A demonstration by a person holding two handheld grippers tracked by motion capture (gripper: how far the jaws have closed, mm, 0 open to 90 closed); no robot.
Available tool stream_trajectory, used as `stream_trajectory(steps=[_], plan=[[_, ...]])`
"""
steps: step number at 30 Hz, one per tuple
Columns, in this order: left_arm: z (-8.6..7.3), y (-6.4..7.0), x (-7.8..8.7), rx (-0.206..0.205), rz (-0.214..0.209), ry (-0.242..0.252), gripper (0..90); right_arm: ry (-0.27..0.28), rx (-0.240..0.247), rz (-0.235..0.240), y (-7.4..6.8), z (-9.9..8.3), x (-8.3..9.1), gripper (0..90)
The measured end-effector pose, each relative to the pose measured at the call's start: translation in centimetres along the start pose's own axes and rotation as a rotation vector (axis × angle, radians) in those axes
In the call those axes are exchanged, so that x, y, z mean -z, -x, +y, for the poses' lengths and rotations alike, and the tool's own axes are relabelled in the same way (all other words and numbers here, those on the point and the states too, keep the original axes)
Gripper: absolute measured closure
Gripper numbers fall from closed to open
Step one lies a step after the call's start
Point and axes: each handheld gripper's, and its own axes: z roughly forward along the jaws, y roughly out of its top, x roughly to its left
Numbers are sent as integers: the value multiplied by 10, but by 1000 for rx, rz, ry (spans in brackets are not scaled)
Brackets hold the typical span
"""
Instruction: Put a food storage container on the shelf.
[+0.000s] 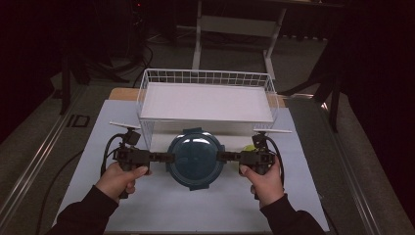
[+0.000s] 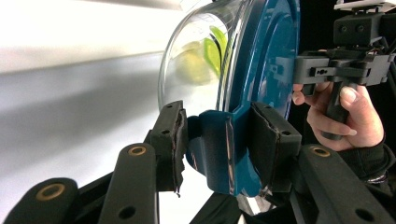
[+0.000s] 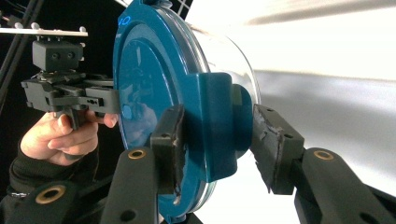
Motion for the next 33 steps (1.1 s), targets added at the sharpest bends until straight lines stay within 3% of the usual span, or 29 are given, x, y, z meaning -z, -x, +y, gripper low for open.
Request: stream_trajectory(steps=[16,33], plan=[[49,33,4,-63,-6,42,570,95,28,8,-15,40,33,559],[104,36,8,-69,13,89,567,153,17,13,-18,91,35,559]])
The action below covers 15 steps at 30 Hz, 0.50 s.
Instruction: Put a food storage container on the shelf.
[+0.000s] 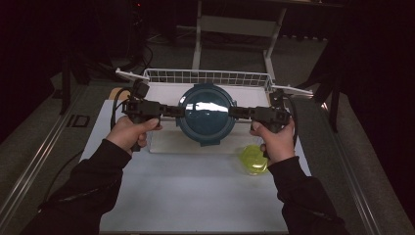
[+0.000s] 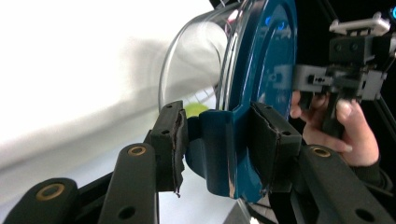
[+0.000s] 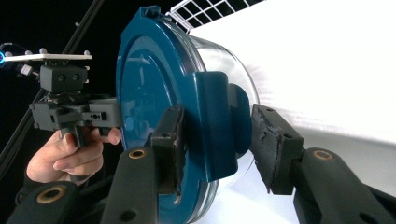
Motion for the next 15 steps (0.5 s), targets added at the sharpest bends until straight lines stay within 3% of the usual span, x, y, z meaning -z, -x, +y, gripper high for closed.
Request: stream_trajectory(steps=[8,15], plan=[[20,-6,-4,15,12,10,565,13,-25,-6,5,17,-8,559],[28,-15,-13,31,16,19,564,15,-47,-20,14,24,-14,557]])
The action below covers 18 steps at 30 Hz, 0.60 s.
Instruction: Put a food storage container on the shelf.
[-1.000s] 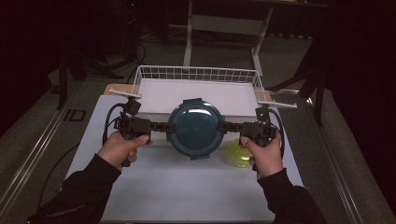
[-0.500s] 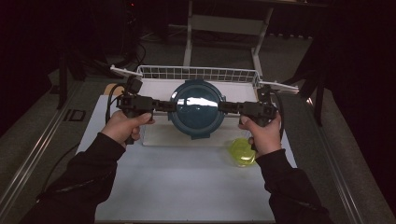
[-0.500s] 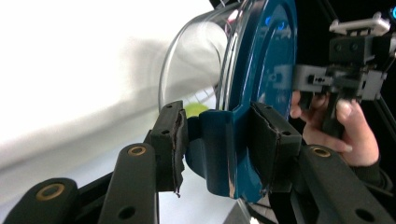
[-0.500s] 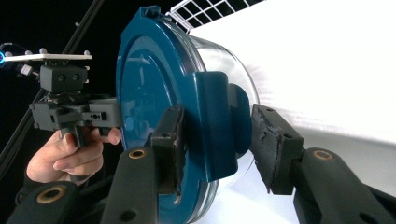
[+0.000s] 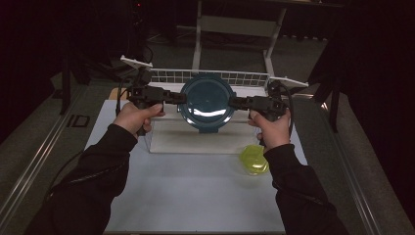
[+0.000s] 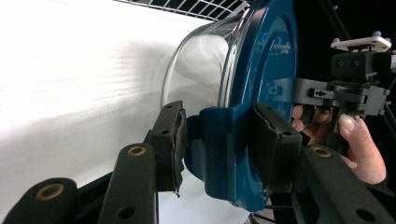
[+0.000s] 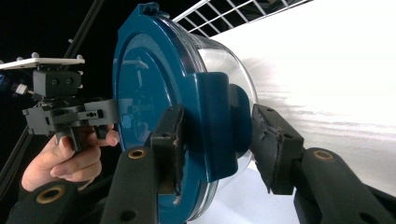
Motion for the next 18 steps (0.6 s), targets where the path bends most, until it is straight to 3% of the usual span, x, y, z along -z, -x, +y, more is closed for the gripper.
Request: stream_trajectory(steps=[8,12,17,18], plan=[[8,-3,-5,15,-4,24,561,0,-27,-11,3,8,-1,551],[11,-9,-10,45,-16,51,558,-7,-32,-40,4,12,-4,538],[13,-13,-16,50,-11,51,548,-4,-23,-96,4,16,-6,534],[13,-13,-17,49,-7,56,547,-3,-29,-99,5,17,-6,568]])
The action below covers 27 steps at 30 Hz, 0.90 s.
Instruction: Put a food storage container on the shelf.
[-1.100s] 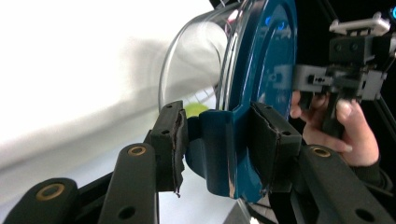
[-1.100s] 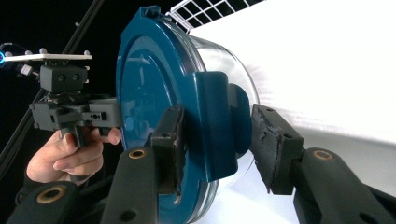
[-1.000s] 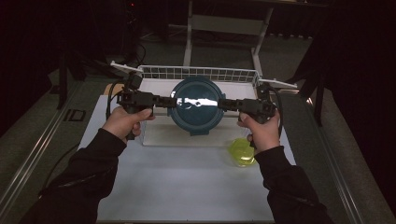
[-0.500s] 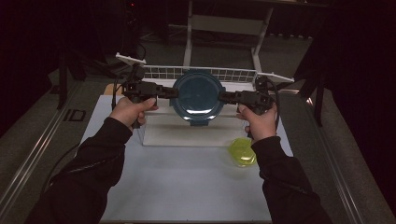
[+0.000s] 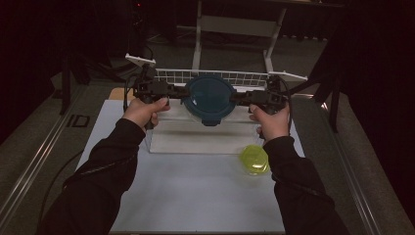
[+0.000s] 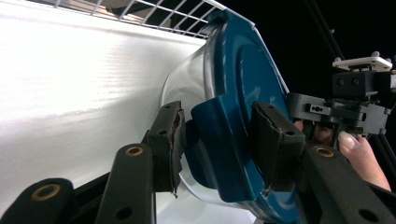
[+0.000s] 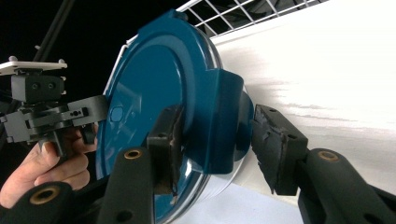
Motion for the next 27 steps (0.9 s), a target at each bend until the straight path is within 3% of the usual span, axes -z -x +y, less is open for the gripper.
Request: stream_trajectory(steps=[1,2,3,4,8,10,14,20,24,27], plan=[[0,-1,-1,3,3,1,544,21,1,-3,0,1,1,633],[0,-1,-2,-6,18,6,551,17,0,-9,-1,2,1,619],[0,-2,-2,7,-2,8,617,19,1,-15,-2,3,0,611],[1,-2,-3,5,4,7,624,19,-2,-23,-2,4,-2,602],[0,-1,-3,-9,11,11,619,23,-10,-14,-1,4,-2,579],[0,2,-1,-25,10,27,567,24,4,-21,-4,4,-2,550],[-2,10,3,-69,34,50,485,39,52,-47,-12,2,1,535],[-6,20,19,-113,26,95,479,68,125,-79,-19,-3,11,513],[-15,29,27,-170,27,110,451,81,184,-73,-26,-10,18,524],[-24,32,33,-199,23,119,427,76,206,-41,-31,-19,23,539]])
